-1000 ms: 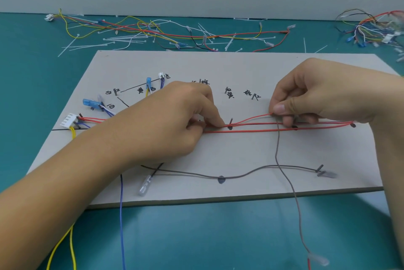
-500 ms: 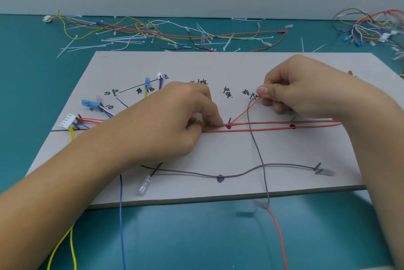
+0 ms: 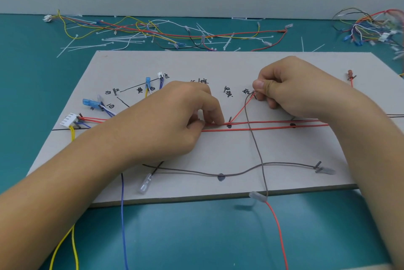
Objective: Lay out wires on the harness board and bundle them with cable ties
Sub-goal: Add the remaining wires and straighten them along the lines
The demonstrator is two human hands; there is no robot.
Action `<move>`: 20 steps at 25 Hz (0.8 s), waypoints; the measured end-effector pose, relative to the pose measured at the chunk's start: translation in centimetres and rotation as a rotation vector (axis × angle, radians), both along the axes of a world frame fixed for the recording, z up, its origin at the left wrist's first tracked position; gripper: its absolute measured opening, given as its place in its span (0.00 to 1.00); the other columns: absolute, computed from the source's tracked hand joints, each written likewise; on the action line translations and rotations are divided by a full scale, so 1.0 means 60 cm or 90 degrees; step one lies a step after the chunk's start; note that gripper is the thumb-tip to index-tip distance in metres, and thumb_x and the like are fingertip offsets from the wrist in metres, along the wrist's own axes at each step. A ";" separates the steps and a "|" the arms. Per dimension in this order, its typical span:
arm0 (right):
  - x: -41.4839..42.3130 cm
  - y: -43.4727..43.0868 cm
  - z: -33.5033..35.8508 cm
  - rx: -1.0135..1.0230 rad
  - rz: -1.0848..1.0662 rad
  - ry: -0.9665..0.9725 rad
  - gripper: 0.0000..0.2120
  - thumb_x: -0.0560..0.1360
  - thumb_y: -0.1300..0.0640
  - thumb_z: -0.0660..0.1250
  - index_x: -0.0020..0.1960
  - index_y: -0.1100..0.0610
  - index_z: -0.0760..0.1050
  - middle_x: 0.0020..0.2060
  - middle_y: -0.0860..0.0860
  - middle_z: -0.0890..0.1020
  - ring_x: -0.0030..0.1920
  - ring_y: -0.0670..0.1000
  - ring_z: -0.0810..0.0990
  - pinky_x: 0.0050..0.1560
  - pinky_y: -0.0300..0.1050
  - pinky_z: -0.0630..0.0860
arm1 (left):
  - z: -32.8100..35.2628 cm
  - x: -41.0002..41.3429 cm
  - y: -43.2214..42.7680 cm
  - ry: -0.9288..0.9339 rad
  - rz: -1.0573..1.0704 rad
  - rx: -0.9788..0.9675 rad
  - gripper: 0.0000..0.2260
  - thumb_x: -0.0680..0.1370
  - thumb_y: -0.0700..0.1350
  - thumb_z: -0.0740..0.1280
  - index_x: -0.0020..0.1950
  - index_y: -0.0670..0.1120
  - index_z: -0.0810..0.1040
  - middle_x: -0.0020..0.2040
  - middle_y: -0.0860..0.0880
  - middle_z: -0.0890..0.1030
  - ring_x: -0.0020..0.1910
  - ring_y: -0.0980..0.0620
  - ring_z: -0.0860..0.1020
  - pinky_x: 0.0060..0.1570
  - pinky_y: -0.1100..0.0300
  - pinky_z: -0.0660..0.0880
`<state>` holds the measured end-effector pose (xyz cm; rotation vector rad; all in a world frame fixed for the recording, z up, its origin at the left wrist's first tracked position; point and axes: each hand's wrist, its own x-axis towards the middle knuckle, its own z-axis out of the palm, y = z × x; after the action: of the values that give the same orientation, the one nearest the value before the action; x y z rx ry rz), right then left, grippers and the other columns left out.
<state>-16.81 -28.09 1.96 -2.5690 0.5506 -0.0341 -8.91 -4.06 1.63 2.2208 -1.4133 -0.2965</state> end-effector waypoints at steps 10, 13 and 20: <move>0.010 0.015 0.004 -0.018 -0.036 0.048 0.20 0.83 0.48 0.62 0.37 0.56 0.78 0.33 0.53 0.79 0.34 0.54 0.74 0.39 0.45 0.70 | -0.001 0.001 0.000 0.006 0.001 -0.001 0.18 0.76 0.33 0.65 0.53 0.54 0.86 0.48 0.59 0.79 0.41 0.58 0.78 0.45 0.62 0.73; 0.015 0.020 0.006 -0.040 -0.053 0.072 0.19 0.83 0.49 0.61 0.40 0.59 0.79 0.33 0.55 0.77 0.35 0.57 0.73 0.43 0.47 0.71 | -0.002 0.001 -0.001 0.005 0.004 -0.006 0.18 0.76 0.33 0.65 0.52 0.54 0.86 0.47 0.59 0.79 0.40 0.58 0.77 0.44 0.61 0.73; 0.020 0.030 0.003 -0.067 -0.101 0.054 0.16 0.81 0.50 0.61 0.40 0.58 0.78 0.33 0.52 0.77 0.38 0.56 0.74 0.56 0.57 0.75 | -0.005 0.002 -0.002 0.013 0.011 -0.017 0.18 0.75 0.33 0.66 0.51 0.54 0.87 0.46 0.58 0.80 0.39 0.58 0.78 0.45 0.57 0.76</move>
<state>-15.59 -26.30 2.13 -2.6321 0.8043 -0.0085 -8.76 -4.16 1.33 2.2011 -1.3791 -0.2926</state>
